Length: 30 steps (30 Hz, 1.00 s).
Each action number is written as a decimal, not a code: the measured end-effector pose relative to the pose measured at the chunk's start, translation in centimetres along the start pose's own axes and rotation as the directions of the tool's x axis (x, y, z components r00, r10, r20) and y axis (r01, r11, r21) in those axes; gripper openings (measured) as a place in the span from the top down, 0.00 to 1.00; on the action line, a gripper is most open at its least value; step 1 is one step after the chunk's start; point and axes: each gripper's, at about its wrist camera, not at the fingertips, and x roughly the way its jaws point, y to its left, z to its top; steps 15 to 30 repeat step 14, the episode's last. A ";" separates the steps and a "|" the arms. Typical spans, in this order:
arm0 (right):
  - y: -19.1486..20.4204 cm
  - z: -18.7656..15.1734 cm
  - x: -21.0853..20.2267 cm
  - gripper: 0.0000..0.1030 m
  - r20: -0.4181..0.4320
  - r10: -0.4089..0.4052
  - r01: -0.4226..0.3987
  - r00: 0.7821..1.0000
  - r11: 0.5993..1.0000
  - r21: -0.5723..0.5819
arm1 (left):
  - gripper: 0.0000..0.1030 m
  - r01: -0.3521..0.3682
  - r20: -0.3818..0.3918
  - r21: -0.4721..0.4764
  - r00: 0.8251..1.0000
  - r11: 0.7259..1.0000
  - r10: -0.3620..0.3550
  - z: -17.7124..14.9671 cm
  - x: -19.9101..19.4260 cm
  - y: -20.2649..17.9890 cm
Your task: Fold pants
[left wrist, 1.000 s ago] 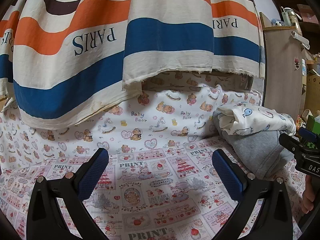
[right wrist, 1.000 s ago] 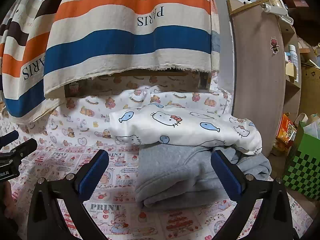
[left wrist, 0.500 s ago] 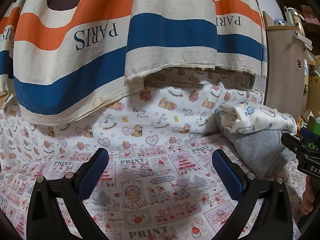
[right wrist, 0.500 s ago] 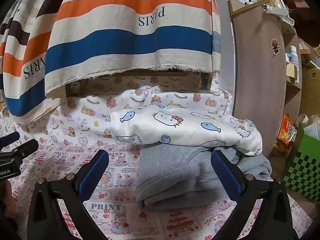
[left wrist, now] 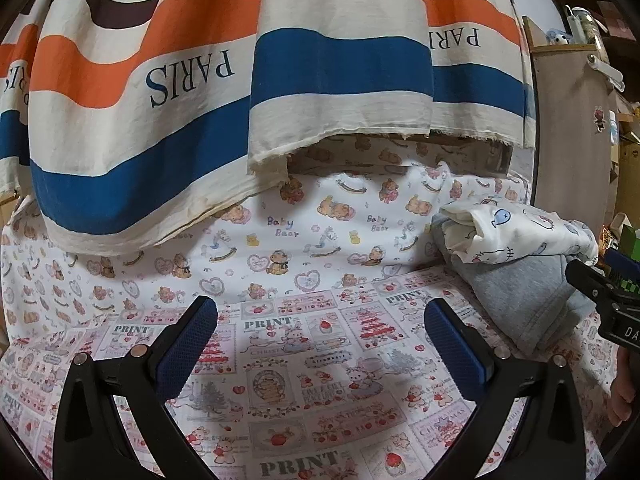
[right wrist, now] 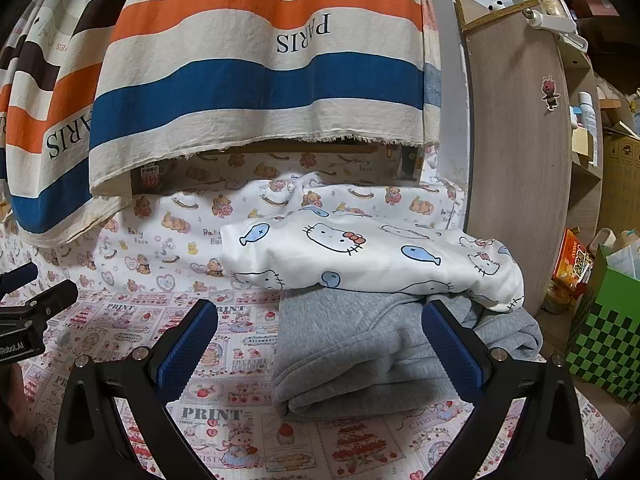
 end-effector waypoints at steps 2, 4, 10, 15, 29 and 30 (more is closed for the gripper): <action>0.0 0.0 -0.1 0.00 0.000 0.001 -0.001 1.000 1.000 0.000 | 0.00 -0.002 0.002 -0.002 1.000 1.000 0.002 0.0 0.0 0.1; 0.0 0.0 -0.1 0.00 0.000 0.000 0.000 1.000 1.000 0.000 | 0.00 -0.001 0.000 -0.003 1.000 1.000 0.001 0.0 0.0 0.1; 0.0 0.0 -0.1 0.00 0.000 0.000 0.000 1.000 1.000 0.000 | 0.00 -0.003 -0.015 -0.011 1.000 1.000 0.003 0.1 0.2 0.3; 0.0 0.0 -0.1 0.00 0.002 0.001 -0.001 1.000 1.000 -0.002 | 0.00 -0.004 -0.015 -0.011 1.000 1.000 0.004 0.1 0.3 0.3; 0.0 0.0 -0.1 0.00 0.002 0.001 -0.001 1.000 1.000 -0.002 | 0.00 -0.004 -0.015 -0.011 1.000 1.000 0.004 0.1 0.3 0.3; 0.0 0.0 -0.1 0.00 0.002 0.001 -0.001 1.000 1.000 -0.002 | 0.00 -0.004 -0.015 -0.011 1.000 1.000 0.004 0.1 0.3 0.3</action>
